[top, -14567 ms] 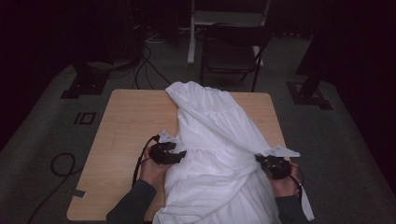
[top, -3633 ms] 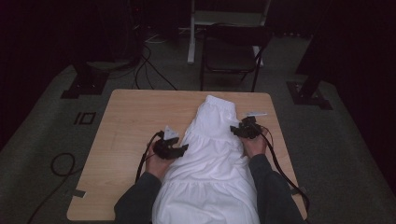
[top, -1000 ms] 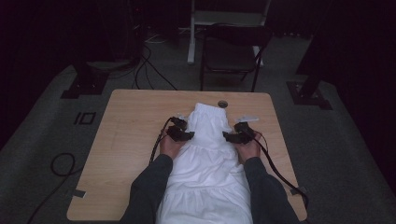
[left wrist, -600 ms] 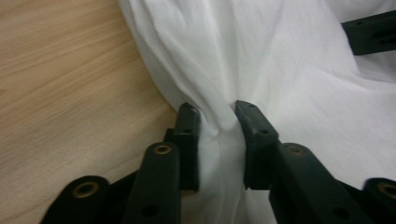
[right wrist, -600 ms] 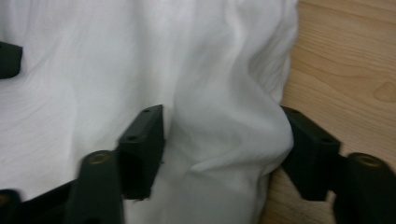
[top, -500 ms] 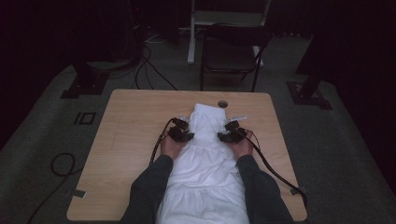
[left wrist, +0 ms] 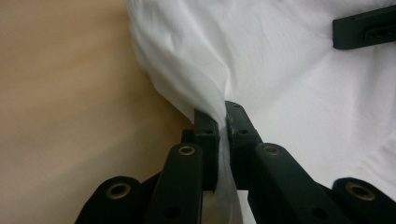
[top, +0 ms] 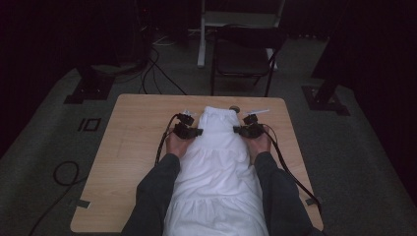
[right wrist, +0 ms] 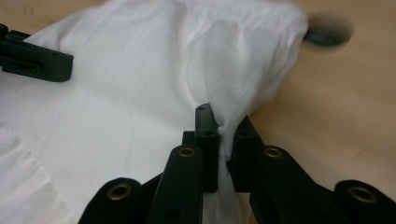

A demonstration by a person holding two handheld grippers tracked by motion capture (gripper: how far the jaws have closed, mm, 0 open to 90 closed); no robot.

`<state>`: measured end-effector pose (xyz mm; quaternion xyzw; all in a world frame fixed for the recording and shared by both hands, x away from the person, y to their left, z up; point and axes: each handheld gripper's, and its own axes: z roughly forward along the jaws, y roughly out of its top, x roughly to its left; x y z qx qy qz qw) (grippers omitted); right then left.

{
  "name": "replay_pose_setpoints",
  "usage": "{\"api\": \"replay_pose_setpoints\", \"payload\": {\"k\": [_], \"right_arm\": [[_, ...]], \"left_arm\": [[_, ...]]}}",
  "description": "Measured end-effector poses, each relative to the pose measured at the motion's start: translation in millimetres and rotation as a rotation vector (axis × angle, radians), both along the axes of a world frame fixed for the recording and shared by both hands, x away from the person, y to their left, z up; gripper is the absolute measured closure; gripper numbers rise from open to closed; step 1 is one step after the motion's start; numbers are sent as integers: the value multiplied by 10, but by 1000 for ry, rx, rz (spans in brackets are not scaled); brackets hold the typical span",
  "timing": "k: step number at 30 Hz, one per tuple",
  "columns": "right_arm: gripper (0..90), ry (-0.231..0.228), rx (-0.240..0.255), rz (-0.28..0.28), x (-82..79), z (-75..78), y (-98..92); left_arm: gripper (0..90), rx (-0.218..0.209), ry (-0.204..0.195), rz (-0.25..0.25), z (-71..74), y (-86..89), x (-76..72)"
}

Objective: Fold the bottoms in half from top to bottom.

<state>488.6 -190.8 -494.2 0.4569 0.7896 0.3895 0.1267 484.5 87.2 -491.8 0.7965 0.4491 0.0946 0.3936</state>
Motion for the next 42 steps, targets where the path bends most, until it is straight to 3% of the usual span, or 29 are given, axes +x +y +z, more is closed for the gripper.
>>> {"api": "replay_pose_setpoints", "payload": {"k": [3,6,12,18,19,22,28,34,38,42], "right_arm": [[852,-40,12,-16,93,222,-6],[851,-66,8,-35,145,359,-1],[851,-68,-1,-21,134,355,17],[849,-93,24,41,-125,360,-40],[849,-98,28,53,-190,358,-53],[848,-107,33,91,-405,331,-84],[844,-95,40,185,-873,200,-136],[839,-57,-13,267,-1245,-13,-112],[831,-31,-48,291,-1427,-155,-93],[830,10,-97,302,-1528,-336,-65]], "left_arm": [[858,-23,-37,20,218,0,81],[857,-19,-62,18,357,-25,131],[857,-5,-45,11,314,1,104],[856,-33,-80,-28,394,54,-126],[855,-31,-94,-51,419,67,-270],[855,-59,-95,-85,418,102,-523],[851,-62,-75,-154,253,173,-1075],[841,-8,-14,-205,-77,211,-1508],[823,39,8,-216,-231,190,-1675],[820,89,39,-226,-405,157,-1727]]}}
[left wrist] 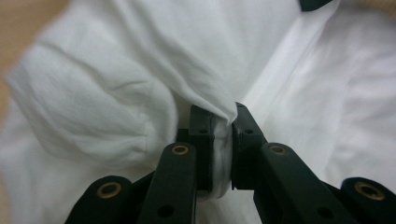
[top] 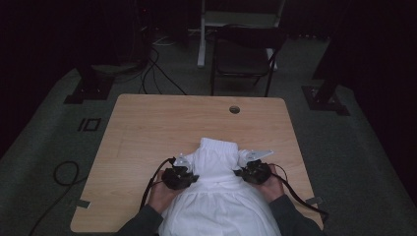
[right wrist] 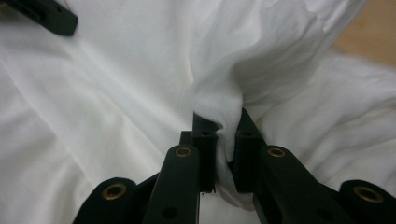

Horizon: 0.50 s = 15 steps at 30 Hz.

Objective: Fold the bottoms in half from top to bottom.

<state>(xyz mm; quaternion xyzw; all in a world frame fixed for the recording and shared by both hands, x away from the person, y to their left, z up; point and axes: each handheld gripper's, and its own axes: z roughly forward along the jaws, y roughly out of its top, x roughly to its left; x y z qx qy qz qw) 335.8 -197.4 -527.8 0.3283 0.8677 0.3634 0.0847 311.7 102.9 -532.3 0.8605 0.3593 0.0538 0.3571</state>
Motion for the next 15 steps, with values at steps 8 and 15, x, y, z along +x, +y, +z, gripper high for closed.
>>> {"api": "replay_pose_setpoints", "payload": {"k": [8,15], "right_arm": [[835,20,-27,-13,25,-155,83],[837,14,-30,-34,119,-157,174]], "left_arm": [[855,20,-27,2,-118,4,21],[860,40,-64,13,-120,37,180]]}}
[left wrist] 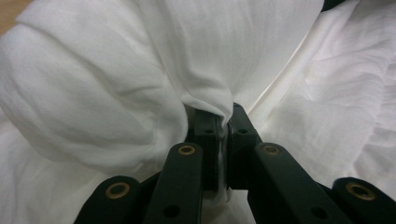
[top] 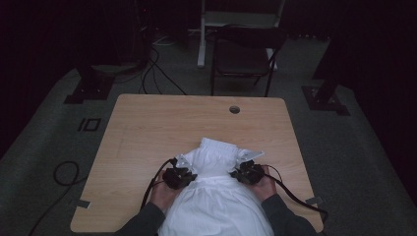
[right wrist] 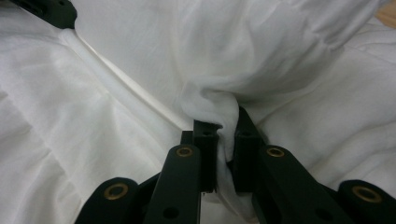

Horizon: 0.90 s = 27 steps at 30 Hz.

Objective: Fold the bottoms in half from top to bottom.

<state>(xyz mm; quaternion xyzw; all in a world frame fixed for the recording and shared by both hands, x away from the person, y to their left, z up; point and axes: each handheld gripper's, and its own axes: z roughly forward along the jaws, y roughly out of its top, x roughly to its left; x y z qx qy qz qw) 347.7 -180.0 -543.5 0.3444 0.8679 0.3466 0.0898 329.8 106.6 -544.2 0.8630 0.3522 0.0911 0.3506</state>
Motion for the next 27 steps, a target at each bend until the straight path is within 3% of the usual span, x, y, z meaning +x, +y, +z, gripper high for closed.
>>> {"api": "replay_pose_setpoints", "payload": {"k": [8,9,13,15,16,19,22,23,27], "right_arm": [[840,16,26,-44,361,-3,121],[840,17,27,-51,415,-2,136],[840,8,11,-73,645,11,199],[840,9,13,-82,708,14,210],[840,12,13,-89,773,17,215],[840,11,3,-124,1022,29,240],[840,16,-1,-143,1136,37,247],[840,28,-4,-169,1277,50,241],[840,64,21,-250,1483,61,194]], "left_arm": [[862,67,-53,27,26,36,421],[862,67,-53,27,26,36,421],[862,88,-72,45,35,49,738],[862,97,-78,50,38,42,801],[862,115,-86,62,46,19,930],[861,150,-88,81,70,-34,1130],[860,178,-86,97,89,-83,1256],[860,198,-86,110,102,-128,1342],[860,254,-76,157,138,-292,1550]]}}
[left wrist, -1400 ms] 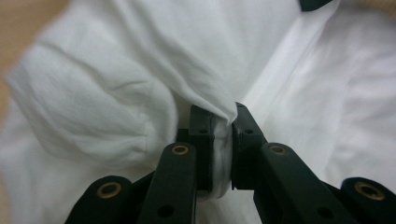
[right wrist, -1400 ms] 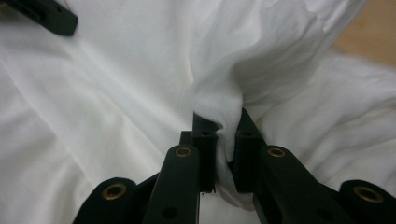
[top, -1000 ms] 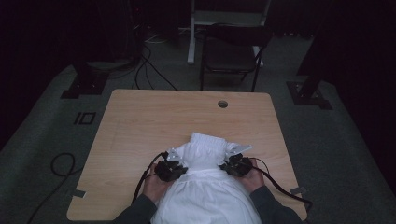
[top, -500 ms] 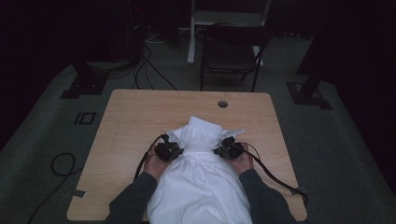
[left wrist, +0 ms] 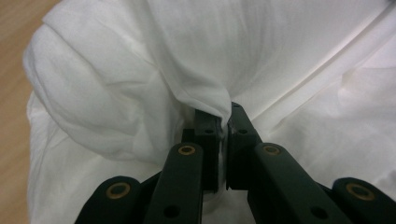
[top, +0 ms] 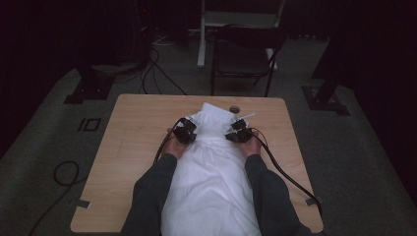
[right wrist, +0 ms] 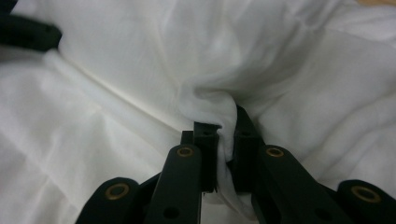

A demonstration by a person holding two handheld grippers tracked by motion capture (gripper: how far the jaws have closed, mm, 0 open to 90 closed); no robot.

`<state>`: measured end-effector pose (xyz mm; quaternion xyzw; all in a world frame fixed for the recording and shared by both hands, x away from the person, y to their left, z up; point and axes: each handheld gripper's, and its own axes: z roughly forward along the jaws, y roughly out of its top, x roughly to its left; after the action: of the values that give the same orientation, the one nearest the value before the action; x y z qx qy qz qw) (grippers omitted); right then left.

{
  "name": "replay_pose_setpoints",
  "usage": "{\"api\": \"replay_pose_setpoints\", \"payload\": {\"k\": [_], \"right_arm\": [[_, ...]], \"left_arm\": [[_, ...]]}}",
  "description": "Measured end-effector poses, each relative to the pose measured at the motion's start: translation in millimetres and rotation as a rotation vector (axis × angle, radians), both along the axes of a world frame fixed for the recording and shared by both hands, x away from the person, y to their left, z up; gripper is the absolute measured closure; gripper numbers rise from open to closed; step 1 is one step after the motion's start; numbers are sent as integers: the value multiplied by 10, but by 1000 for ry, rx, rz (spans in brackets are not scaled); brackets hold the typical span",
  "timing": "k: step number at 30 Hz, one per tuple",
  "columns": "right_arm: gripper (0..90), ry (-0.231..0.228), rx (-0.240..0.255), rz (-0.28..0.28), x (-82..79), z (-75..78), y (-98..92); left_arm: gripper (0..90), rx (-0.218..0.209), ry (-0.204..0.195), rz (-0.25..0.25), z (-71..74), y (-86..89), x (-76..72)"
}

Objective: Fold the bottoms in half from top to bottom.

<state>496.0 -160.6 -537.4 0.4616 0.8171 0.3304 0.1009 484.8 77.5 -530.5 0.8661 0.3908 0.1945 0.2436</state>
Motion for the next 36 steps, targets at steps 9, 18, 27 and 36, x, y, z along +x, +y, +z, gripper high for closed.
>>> {"api": "replay_pose_setpoints", "payload": {"k": [9,18,27,36], "right_arm": [[843,-5,-26,-15,73,69,-9],[846,-188,44,-25,-77,686,-223],[847,-283,110,78,-688,959,-489],[841,-123,-60,237,-1172,259,-366]], "left_arm": [[871,-102,25,33,71,62,41],[878,-299,-111,-33,719,157,-202],[877,-340,-115,-177,911,139,-991],[868,-185,90,-181,10,90,-1347]]}}
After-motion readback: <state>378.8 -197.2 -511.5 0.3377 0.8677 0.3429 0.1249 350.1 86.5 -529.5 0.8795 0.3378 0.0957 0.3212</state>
